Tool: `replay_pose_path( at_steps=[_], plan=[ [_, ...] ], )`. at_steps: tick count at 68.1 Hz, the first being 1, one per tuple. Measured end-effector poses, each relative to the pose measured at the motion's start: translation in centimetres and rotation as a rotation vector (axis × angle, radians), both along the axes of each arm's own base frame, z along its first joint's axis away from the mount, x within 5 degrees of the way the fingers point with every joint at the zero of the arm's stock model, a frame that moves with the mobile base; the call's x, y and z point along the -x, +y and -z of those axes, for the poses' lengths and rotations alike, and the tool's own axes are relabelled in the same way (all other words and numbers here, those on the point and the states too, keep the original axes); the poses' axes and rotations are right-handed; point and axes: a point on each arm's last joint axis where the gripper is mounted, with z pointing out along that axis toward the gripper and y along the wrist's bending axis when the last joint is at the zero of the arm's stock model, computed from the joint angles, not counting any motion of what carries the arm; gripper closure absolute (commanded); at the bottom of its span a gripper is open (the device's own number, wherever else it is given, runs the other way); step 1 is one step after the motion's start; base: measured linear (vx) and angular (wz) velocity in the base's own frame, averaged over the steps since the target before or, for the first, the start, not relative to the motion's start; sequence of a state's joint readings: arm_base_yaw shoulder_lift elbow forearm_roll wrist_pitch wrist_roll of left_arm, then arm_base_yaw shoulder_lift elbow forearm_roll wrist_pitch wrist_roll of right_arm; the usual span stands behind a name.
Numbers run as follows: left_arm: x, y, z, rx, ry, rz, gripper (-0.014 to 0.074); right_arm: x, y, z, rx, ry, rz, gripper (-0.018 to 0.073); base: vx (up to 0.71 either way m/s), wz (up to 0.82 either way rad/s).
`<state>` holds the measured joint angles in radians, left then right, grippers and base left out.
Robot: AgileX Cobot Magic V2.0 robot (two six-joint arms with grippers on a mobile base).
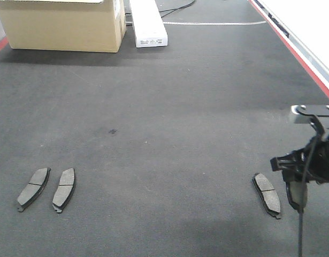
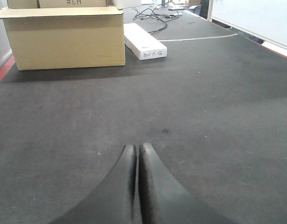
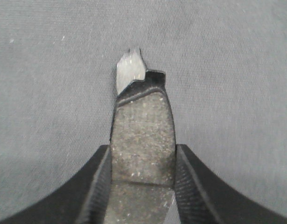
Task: Move and align brake pads A on conveyor
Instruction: 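Lower the right gripper's brake pad beside the other pad on the belt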
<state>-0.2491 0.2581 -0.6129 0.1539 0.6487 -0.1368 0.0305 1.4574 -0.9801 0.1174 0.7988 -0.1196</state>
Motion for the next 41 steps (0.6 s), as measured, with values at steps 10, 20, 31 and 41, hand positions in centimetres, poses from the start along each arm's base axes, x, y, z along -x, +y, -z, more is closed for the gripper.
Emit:
replay_pose_path(
  at_steps=[10,20,31,41],
  plan=[
    [0.0,0.0,0.0,0.000,0.000,0.000,0.0602,-1.5,2.3,0.4,0.006,0.014,-0.091,0.0569,0.00,0.00],
    [0.0,0.0,0.0,0.000,0.000,0.000,0.0602,-2.9,5.0,1.7,0.008,0.051,-0.162,0.0566,0.00,0.00],
    [0.0,0.0,0.0,0.000,0.001,0.000,0.0602,-4.2,6.6,3.8,0.002,0.112,-0.170,0.0566,0.00,0.00],
    [0.0,0.0,0.0,0.000,0.001,0.000,0.0602,-4.8,6.6,5.6,0.018,0.164,-0.164,0.0566,0.00,0.00]
  ],
)
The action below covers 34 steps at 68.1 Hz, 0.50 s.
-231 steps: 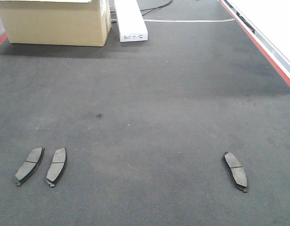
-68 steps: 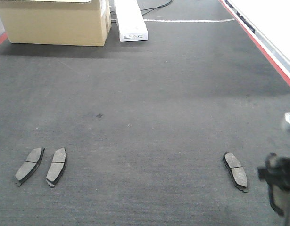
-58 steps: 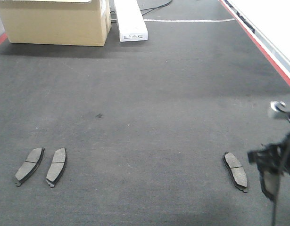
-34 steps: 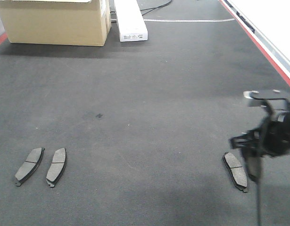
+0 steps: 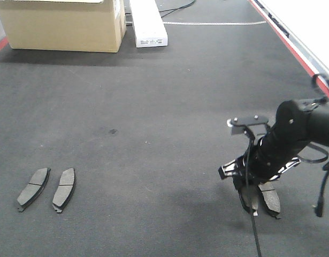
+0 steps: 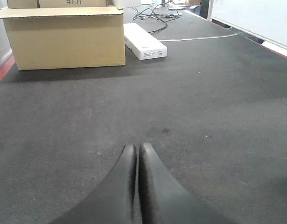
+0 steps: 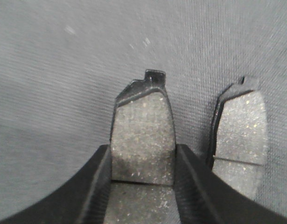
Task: Move and align brake pads A on conveyor
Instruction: 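Lower the right gripper's brake pad beside the other pad on the belt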
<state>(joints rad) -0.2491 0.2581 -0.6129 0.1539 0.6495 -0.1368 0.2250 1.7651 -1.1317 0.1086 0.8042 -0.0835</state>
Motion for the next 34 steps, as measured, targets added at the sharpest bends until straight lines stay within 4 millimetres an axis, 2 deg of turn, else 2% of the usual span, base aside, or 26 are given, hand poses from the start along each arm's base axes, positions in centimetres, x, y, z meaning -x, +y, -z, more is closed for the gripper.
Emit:
replay_pose_path(
  at_steps=[26,34],
  plan=[
    [0.0,0.0,0.0,0.000,0.000,0.000,0.0602,-0.6,-0.1,2.3,0.035,0.046,-0.012,0.0559,0.00,0.00],
    [0.0,0.0,0.0,0.000,0.000,0.000,0.0602,-0.7,0.0,2.4,0.035,0.047,-0.012,0.0517,0.00,0.00]
  ],
)
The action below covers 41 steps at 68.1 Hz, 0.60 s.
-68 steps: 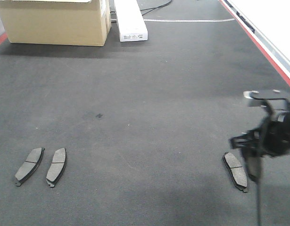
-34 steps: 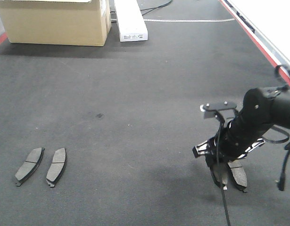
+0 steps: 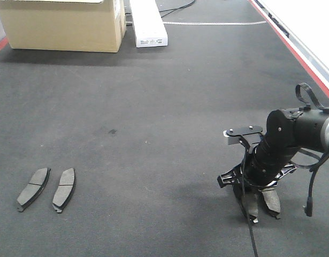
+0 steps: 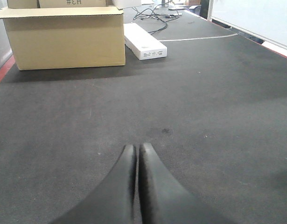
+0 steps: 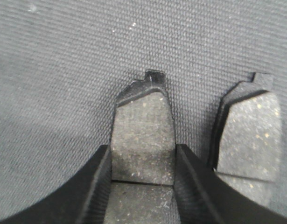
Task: Move and align brake pads A on conveyor
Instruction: 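Lower the right gripper's brake pad beside the other pad on the belt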
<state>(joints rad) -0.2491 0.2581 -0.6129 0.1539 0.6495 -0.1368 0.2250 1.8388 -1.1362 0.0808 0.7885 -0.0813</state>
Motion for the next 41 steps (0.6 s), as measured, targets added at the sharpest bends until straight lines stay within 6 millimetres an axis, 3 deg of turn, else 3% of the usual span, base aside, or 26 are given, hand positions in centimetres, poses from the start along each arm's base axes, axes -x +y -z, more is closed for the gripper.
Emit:
replay_pose_path(
  at_steps=[9,27,33,41],
  plan=[
    [0.00,0.00,0.00,0.000,0.000,0.000,0.0602,-0.02,0.00,0.00,0.000,-0.002,0.000,0.0399,0.00,0.00],
    [0.00,0.00,0.00,0.000,0.000,0.000,0.0602,-0.02,0.00,0.00,0.000,-0.002,0.000,0.0015,0.00,0.00],
    [0.00,0.00,0.00,0.000,0.000,0.000,0.0602,-0.02,0.00,0.00,0.000,-0.002,0.000,-0.0057,0.00,0.00],
    [0.00,0.00,0.00,0.000,0.000,0.000,0.0602,-0.01,0.06,-0.01,-0.008,-0.001,0.005,-0.0075,0.00,0.00]
  ],
)
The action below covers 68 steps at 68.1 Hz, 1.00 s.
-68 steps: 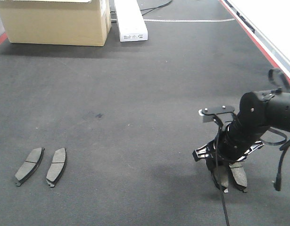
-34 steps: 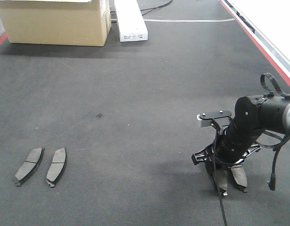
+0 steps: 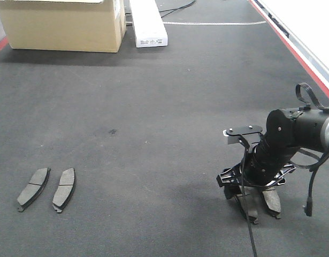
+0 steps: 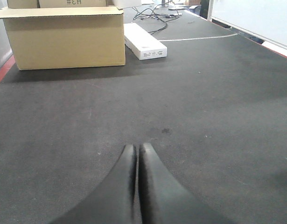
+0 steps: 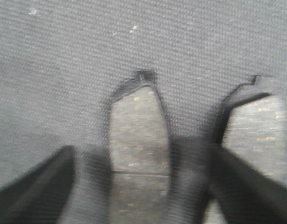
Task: Move and align brake pads A on conveyor
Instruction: 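Lower the right gripper's brake pad beside the other pad on the belt, then open the right gripper and lift it away from the placed pad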
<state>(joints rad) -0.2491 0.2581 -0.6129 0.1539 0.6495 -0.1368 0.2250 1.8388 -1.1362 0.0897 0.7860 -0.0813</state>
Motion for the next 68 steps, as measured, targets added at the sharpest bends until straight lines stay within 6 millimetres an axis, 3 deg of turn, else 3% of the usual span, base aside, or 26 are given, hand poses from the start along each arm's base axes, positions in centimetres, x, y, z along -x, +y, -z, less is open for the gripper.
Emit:
replay_pose_path(
  at_steps=[14,29,39,52,68],
  plan=[
    [0.0,0.0,0.0,0.000,0.000,0.000,0.0602,0.1,0.1,-0.8,-0.015,-0.021,0.007,-0.0034,0.00,0.00],
    [0.0,0.0,0.0,0.000,0.000,0.000,0.0602,0.7,-0.6,-6.1,-0.032,-0.231,0.007,0.0071,0.00,0.00],
    [0.0,0.0,0.0,0.000,0.000,0.000,0.0602,1.5,-2.7,-9.3,-0.039,-0.340,0.062,0.0232,0.00,0.00],
    [0.0,0.0,0.0,0.000,0.000,0.000,0.0602,4.7,-6.6,-11.8,-0.032,-0.463,0.176,0.0575,0.00,0.00],
    [0.0,0.0,0.0,0.000,0.000,0.000,0.0602,10.6,-8.9,-12.8,-0.024,-0.641,0.262,0.0571,0.00,0.00]
  ],
)
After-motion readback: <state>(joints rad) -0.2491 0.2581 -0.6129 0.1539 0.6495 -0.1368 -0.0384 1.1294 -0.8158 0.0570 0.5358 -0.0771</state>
